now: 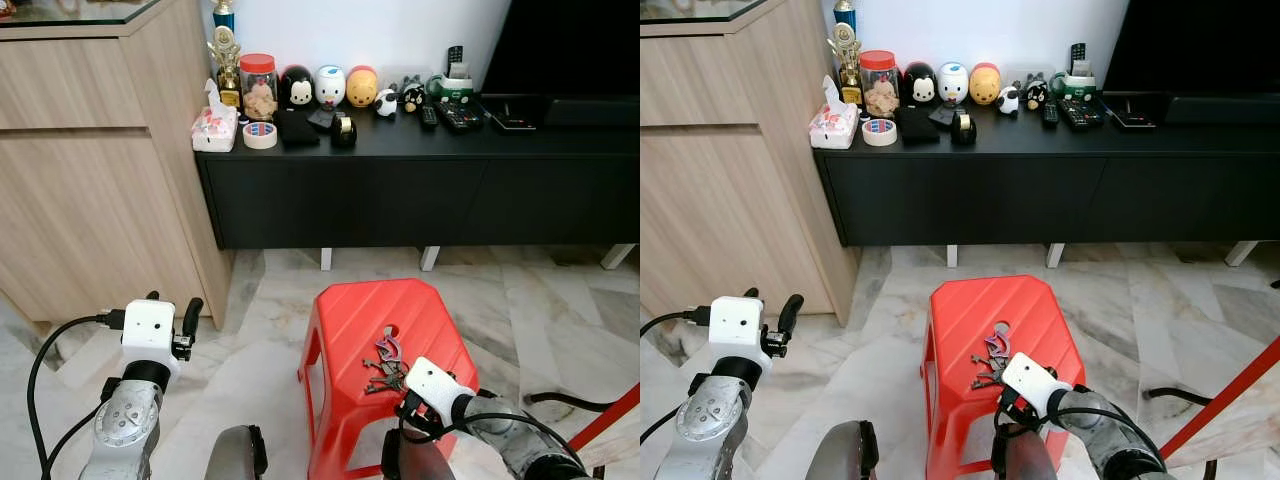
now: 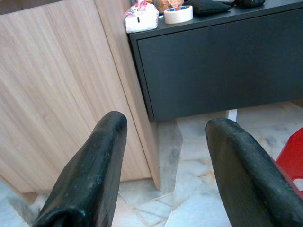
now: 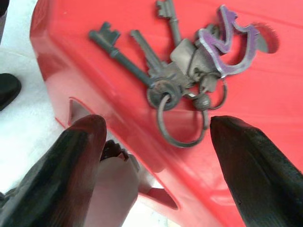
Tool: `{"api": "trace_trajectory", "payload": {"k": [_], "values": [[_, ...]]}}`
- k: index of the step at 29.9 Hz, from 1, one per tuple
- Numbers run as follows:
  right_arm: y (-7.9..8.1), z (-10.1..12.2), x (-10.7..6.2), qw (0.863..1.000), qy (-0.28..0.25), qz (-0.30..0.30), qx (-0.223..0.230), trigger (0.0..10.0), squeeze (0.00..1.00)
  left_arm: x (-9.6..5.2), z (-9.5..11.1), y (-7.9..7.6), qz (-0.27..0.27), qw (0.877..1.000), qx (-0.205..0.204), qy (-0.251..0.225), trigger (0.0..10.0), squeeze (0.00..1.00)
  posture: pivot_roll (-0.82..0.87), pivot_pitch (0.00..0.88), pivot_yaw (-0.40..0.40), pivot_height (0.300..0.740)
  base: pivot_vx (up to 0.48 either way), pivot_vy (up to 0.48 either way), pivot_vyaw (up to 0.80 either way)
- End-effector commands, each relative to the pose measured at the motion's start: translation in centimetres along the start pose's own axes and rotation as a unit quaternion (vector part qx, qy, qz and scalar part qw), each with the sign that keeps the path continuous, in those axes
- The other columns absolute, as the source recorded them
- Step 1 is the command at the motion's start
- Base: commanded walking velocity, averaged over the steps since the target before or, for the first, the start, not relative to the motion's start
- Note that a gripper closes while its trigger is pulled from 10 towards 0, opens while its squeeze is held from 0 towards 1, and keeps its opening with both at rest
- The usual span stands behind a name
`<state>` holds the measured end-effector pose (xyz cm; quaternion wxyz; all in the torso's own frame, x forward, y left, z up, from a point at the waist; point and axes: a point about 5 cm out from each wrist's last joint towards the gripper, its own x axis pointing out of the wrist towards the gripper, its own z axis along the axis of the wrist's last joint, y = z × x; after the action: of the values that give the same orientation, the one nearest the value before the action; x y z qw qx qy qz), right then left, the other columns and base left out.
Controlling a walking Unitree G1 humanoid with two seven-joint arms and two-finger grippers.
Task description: Hang keys on a hook
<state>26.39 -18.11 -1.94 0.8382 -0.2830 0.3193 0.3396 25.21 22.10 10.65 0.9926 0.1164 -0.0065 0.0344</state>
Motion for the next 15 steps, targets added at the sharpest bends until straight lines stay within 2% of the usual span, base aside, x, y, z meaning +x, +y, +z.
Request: {"api": "trace_trajectory", "payload": {"k": [1,2,3,6,7,8,11,15], "values": [[0.21,-0.27,0.09,1.0,0.01,0.001,-0.004,4.2,0.0,-0.14,-0.44,-0.23,-0.006,1.0,0.003,0.011,10.0,0.0,0.11,0.0,-0.052,0.574,0.0,0.0,0.0],[0.23,-0.3,0.1,1.0,0.01,0.0,-0.004,2.5,0.0,-0.15,-0.45,-0.23,-0.006,1.0,0.003,0.011,10.0,0.0,0.11,0.0,-0.052,0.574,0.0,0.0,0.0],[0.23,-0.31,0.12,1.0,0.011,-0.001,-0.004,0.3,0.0,-0.16,-0.45,-0.23,-0.005,1.0,0.003,0.011,10.0,0.0,0.11,0.0,-0.053,0.574,0.0,0.0,0.0],[0.28,-0.29,0.19,1.0,0.013,-0.003,-0.005,0.0,0.0,-0.2,-0.45,-0.22,-0.004,1.0,0.003,0.012,10.0,0.0,0.11,0.0,-0.052,0.574,0.0,0.0,0.0],[0.3,-0.29,0.21,1.0,0.014,-0.003,-0.005,0.8,0.0,-0.2,-0.46,-0.22,-0.004,1.0,0.003,0.012,10.0,0.0,0.11,0.0,-0.052,0.574,0.0,0.0,0.0],[0.34,-0.3,0.27,1.0,0.017,-0.005,-0.007,10.0,0.0,-0.2,-0.53,-0.25,-0.004,1.0,0.003,0.013,10.0,0.0,0.11,0.0,-0.052,0.574,0.0,0.0,0.0],[0.33,-0.41,0.39,0.999,0.031,-0.015,-0.023,10.0,0.0,-0.23,-0.63,-0.32,-0.004,1.0,0.002,0.014,10.0,0.0,0.11,0.0,-0.05,0.574,0.0,0.0,0.0],[0.12,0.14,0.56,0.999,0.02,-0.025,-0.019,10.0,0.0,-0.26,-0.61,-0.38,-0.003,1.0,0.001,0.013,10.0,0.0,0.11,0.0,-0.051,0.574,0.0,0.0,0.0]]}}
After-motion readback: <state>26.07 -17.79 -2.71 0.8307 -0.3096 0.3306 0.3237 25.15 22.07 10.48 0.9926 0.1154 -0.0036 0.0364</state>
